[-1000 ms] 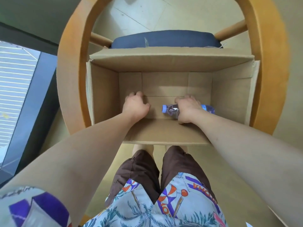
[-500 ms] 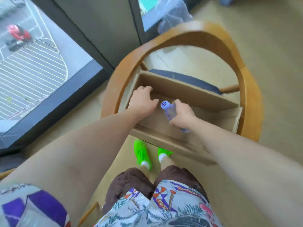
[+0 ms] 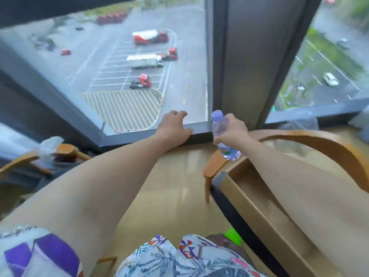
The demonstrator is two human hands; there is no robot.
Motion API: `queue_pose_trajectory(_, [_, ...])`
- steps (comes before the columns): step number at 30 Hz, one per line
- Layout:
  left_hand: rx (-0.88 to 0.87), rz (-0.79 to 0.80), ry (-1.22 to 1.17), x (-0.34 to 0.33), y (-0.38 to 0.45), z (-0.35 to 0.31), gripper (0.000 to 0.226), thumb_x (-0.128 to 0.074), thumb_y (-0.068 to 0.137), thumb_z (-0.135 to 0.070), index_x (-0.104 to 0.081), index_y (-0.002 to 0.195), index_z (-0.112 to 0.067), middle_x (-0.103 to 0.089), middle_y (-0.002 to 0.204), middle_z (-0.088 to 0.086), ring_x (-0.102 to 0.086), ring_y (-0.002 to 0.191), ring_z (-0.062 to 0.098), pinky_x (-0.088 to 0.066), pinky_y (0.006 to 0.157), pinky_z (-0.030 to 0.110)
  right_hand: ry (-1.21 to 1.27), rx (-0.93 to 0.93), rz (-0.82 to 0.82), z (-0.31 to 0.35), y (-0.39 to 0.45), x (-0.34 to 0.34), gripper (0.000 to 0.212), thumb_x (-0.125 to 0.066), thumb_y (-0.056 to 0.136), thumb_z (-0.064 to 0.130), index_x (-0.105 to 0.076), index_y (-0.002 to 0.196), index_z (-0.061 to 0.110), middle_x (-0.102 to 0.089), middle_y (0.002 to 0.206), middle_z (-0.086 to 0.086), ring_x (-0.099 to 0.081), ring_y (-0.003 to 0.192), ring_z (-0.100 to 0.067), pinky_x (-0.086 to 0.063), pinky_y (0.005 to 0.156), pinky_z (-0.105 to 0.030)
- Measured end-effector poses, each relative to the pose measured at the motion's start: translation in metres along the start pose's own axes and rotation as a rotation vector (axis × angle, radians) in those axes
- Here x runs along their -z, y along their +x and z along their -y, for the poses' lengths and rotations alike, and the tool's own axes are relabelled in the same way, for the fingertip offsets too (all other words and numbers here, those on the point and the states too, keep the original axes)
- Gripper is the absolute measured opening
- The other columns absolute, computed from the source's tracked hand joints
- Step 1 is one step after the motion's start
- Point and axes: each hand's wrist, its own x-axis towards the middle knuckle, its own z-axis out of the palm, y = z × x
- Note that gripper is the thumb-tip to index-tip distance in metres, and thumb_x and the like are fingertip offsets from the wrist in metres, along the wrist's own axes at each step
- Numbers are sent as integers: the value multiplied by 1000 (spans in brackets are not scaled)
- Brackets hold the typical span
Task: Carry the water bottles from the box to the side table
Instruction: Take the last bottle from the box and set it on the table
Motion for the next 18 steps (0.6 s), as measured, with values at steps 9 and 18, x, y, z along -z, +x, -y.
queue_pose_trajectory(9, [353,-271,40,118,-186,215,63,-66,86,-42,-47,142,-20,-50,138,12,-43,130,33,-42,106,45,3,394,217,217,-96,-189,59,-87,56,21,-52,104,21,-59,90,2,-59,85,-21,-48,67,-28])
queue_pose_trajectory(18, [903,-514,-26,153,-459,388,60,-71,83,-43,-55,135,-20,-52,130,12,-46,125,35,-42,105,41,-30,713,579,360,-295,-405,59,-90,50,21,-59,100,18,-68,97,-1,-65,90,-21,-56,81,-35])
